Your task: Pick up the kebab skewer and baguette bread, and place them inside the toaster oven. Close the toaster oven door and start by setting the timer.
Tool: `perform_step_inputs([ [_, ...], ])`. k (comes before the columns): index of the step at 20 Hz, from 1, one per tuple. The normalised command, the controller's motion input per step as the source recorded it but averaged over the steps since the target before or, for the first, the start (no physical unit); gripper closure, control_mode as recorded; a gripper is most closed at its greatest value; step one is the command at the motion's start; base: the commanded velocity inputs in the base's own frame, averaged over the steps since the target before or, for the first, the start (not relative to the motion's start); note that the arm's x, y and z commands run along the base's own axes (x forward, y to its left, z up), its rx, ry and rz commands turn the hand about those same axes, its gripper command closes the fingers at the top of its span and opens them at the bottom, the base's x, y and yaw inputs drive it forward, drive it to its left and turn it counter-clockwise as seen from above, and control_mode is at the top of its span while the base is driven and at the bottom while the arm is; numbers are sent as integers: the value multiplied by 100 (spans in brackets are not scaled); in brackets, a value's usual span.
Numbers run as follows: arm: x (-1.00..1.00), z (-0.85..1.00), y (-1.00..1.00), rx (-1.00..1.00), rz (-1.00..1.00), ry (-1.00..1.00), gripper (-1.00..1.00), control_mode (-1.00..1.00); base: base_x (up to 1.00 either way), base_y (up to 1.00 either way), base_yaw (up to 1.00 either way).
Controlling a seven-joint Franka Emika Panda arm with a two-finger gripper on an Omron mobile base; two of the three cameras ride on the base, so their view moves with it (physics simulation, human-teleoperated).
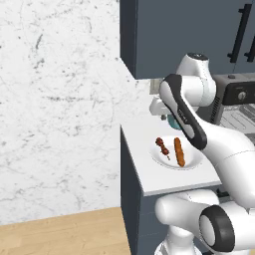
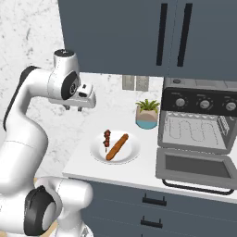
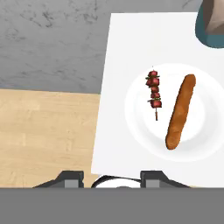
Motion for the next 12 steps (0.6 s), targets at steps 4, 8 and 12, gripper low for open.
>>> perform_step_inputs([
  [4, -1, -12, -2, 0, 0, 0, -100, -100, 0, 0, 0],
  [8, -3, -61, -40, 0, 0, 2, -100, -100, 0, 0, 0],
  [12, -8, -61, -72, 0, -4, 0, -100, -100, 0, 0, 0],
])
